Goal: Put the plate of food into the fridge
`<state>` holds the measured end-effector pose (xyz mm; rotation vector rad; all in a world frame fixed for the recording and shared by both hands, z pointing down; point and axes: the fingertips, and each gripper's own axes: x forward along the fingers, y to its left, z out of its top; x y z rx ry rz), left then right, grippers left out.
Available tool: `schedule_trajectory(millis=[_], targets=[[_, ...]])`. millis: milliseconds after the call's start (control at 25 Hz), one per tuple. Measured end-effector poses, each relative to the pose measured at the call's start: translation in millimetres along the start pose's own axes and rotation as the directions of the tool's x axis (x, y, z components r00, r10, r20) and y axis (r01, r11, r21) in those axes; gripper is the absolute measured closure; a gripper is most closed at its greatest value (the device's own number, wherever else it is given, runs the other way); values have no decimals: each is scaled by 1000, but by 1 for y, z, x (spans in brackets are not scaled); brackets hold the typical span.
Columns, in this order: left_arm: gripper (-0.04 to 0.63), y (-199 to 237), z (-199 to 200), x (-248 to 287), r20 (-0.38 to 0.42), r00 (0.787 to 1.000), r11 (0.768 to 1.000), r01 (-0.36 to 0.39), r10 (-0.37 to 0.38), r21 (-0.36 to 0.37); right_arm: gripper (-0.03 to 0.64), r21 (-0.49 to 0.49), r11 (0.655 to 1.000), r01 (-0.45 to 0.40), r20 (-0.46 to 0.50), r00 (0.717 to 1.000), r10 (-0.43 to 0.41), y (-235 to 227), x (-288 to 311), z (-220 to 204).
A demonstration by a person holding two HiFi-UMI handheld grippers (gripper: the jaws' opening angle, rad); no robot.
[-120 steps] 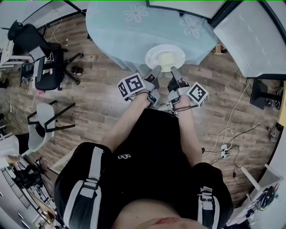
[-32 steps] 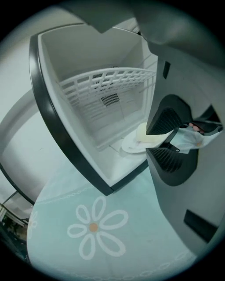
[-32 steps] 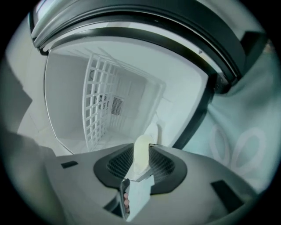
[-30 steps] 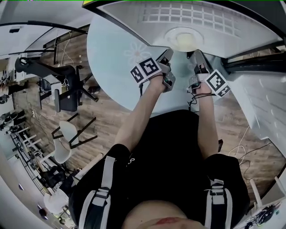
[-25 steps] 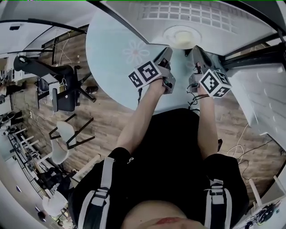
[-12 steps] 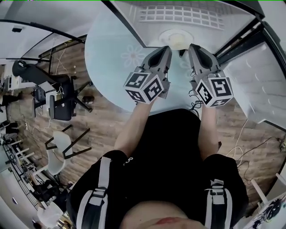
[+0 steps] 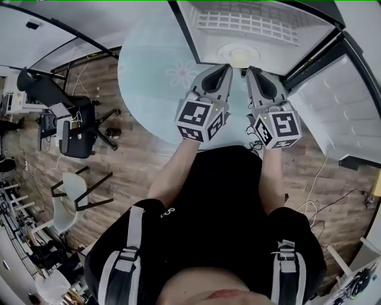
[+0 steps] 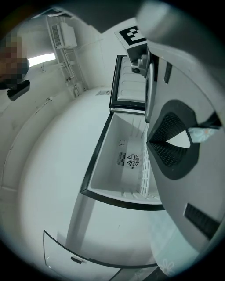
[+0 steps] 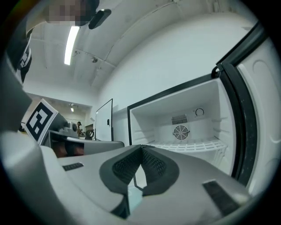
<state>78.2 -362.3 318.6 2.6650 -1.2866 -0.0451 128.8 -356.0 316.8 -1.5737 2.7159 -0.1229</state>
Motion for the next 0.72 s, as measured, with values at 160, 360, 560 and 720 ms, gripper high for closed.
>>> schedule_trajectory(millis=[160,360,560,720], targets=[[594,-2,-9,-7,-11,1000,1000,-9,9,-19,614,1,1000,3,-3,1000,-3,2,-9,0],[594,-6,-12,-3,-6,1000,999,3,-3,-37,614,-19,1000,23,-6,1000,-24,-3,-15,2],[594,-3,-17,4,4,1000,998,-15,15,-58,614,-20,1000,22,-8,1000,-22,-13,-15,0],[594,-3,-17,19,9,1000,998,-7,8,-60,614,-37,999,29,-8,1000,-29,-24,-10,2]])
